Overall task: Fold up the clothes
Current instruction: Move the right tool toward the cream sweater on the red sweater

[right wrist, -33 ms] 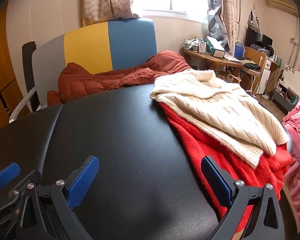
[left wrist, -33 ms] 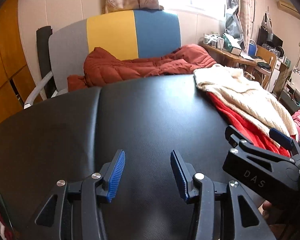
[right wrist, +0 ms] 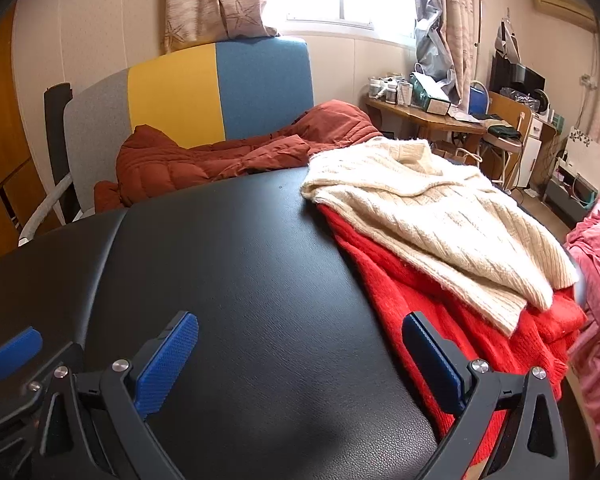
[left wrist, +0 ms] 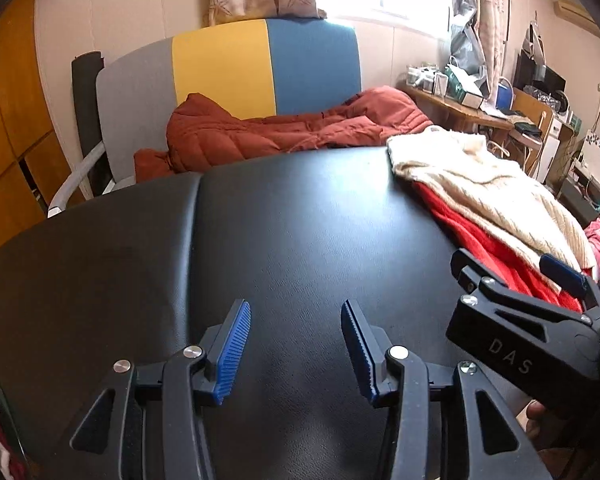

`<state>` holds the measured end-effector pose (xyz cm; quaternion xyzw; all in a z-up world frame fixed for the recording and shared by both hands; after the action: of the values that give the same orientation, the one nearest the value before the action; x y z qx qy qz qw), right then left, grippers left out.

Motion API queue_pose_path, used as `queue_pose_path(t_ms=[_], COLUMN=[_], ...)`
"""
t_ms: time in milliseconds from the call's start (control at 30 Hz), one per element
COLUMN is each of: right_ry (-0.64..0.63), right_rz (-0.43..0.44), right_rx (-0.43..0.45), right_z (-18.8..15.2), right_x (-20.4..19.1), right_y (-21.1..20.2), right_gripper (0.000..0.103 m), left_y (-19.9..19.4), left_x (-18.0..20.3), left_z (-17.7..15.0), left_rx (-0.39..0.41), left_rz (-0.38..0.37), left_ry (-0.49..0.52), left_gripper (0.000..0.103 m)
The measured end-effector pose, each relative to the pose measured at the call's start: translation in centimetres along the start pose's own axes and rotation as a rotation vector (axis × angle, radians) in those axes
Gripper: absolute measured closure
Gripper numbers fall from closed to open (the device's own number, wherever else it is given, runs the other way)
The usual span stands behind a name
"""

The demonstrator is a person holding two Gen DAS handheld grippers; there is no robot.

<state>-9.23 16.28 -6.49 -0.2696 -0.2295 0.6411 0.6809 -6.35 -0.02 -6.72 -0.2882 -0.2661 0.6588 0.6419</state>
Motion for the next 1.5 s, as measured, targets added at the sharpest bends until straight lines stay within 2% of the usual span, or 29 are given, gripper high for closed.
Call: queue_pose_path(t_ms=[367,600,700,833,967,1100,1233,1333,1433,1500], right_ry=[-0.005,0.003,0.008,0.035,0.101,0.160,0.292,0.341,0.308,0.334], right_rz=[-0.012,-0.013,0.037,0.179,0.226,0.225,0.350,0.427,0.423,0.425], right_rx=[0.002,-0.032,-0.045,-0.054,-0.071,-0.040,0.005,0.014,-0.024,-0.071], right_z=[-0.3,-0.9,-1.2,-1.8,-1.3,2.3,7.4,11.1,13.6,14.1], right_x=[1.1,1.3,1.7,3.2,7.4,12.5,14.7,14.3,13.0,13.0], right_y=[0.3,1.3,2.2,3.3,5.2,6.9,8.7,11.0,14.5,17.2], right_gripper=[0.000,0.000,0.000,0.000,0.000,0.000,0.000,0.000,0.000,0.000], left_y=[1.3,4.1,5.9,8.0,8.3,8.4,8.2,8.2,8.2,8.2], left_x=[1.0,1.6,1.8,1.4,1.2,1.1,1.2,1.5,1.6,1.7], left_z=[-0.5,-2.2,-3.8,-6.0,-6.4,-6.5,-6.6,-6.6,-6.6,-6.6], left_rx=[-0.035,-0.078,-0.108,-0.162,-0.123,-0.090,-0.057,-0.049,-0.054,-0.055], left_rz=[-0.003,-0.003,-0.014,-0.036,-0.071,-0.103,-0.112,-0.127,-0.149,-0.158], left_ry=[0.025,0.056,0.087,0.088,0.083,0.070,0.068,0.073,0.077,0.077], left_gripper=[0.055,0.055,0.055,0.054,0.050,0.041,0.035,0.029,0.023,0.021])
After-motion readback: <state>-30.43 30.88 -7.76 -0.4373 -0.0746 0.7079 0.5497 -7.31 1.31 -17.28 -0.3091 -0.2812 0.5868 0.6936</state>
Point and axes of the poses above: each gripper's, at about its wrist camera, not at the fingertips, and y roughly the way its jaws point, x to its right, z to its top, the point moved 9 cm from there along y, roughly the way its jaws point, and after that the axes turned 1 degree about z, right-handed, at the moved point
